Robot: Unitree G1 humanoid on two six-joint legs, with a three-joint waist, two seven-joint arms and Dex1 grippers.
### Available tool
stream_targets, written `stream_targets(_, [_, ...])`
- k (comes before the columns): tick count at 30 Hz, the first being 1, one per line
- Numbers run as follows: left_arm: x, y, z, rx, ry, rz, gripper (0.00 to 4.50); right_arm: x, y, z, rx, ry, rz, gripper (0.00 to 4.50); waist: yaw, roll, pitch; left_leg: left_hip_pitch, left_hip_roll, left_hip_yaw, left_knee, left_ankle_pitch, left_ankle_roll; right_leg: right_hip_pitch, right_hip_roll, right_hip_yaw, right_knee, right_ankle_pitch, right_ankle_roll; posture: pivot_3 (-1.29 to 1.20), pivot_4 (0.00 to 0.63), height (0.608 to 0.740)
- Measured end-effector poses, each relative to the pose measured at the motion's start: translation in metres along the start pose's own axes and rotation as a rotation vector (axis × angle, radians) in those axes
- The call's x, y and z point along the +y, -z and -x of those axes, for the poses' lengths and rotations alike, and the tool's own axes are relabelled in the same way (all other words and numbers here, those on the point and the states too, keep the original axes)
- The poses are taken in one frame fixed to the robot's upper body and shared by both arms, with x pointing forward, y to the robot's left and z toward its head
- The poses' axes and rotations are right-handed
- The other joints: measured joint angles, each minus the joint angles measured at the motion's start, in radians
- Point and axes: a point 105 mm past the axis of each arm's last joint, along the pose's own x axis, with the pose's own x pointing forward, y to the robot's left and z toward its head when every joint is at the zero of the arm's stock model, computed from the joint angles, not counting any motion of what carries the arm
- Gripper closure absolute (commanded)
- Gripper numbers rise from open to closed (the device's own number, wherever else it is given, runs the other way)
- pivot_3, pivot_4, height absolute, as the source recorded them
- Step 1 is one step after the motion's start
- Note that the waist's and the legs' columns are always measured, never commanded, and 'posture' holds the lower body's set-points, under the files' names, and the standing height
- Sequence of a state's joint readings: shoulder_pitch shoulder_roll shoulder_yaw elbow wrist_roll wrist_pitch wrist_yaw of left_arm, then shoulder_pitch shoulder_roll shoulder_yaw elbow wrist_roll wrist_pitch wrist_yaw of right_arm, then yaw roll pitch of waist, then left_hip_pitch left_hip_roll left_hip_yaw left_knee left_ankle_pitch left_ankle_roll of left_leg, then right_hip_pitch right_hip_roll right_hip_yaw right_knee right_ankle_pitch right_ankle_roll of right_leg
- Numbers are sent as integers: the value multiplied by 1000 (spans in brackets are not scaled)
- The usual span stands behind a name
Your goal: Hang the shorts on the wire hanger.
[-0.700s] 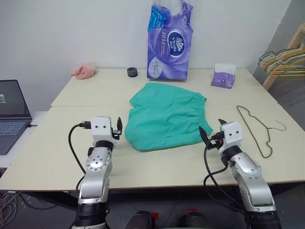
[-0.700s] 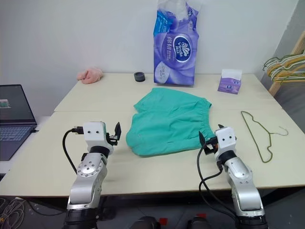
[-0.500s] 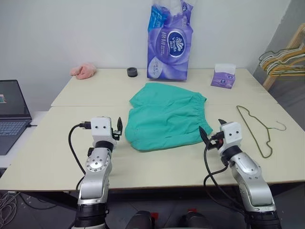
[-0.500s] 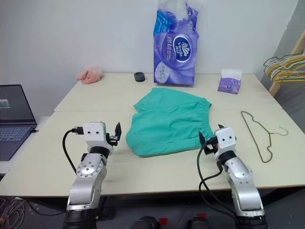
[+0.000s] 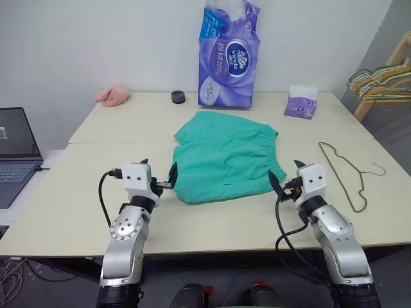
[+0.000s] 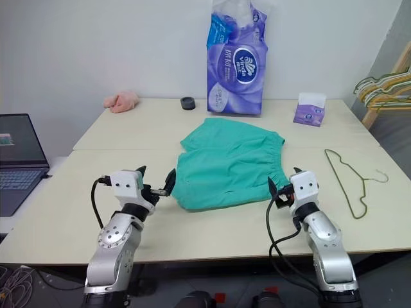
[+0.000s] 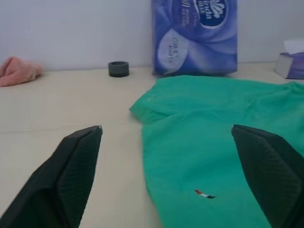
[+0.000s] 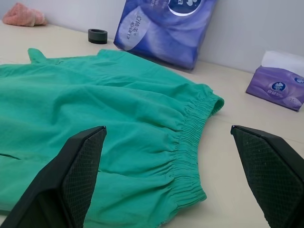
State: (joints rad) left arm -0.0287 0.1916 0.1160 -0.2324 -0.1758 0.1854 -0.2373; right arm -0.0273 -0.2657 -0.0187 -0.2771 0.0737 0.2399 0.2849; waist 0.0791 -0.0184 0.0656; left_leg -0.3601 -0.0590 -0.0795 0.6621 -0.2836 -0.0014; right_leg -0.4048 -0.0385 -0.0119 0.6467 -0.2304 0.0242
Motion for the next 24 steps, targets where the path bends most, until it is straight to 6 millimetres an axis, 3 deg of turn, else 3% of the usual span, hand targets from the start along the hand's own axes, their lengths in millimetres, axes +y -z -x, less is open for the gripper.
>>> stream_targets(5, [-16, 5, 6, 38, 194, -53, 19, 6, -1, 1, 8, -90, -7, 0, -3, 1, 0, 0, 0, 1, 0, 0, 0, 0, 0, 0, 0, -1, 0, 106, 33, 740])
stream_targets(11, [-28, 20, 18, 166, 518, -264, 19, 40, -21, 19, 2, -408, 52, 0, -5, 2, 1, 1, 1, 1, 0, -1, 1, 0, 1, 0, 0, -2, 0, 99, 32, 740])
stream_targets(16, [-17, 32, 1, 213, 592, -486, 19, 52, -21, 36, 51, -568, 126, 0, 0, 2, 2, 1, 0, 1, 0, -1, 1, 1, 0, -1, -1, -1, 2, 75, 37, 740])
stream_targets(24, [-33, 59, -9, 254, 748, -659, 19, 51, -22, 37, 58, -568, 148, 0, -5, 2, 2, 0, 1, 1, 0, -1, 2, 0, 0, 0, -1, -1, 2, 38, 36, 740])
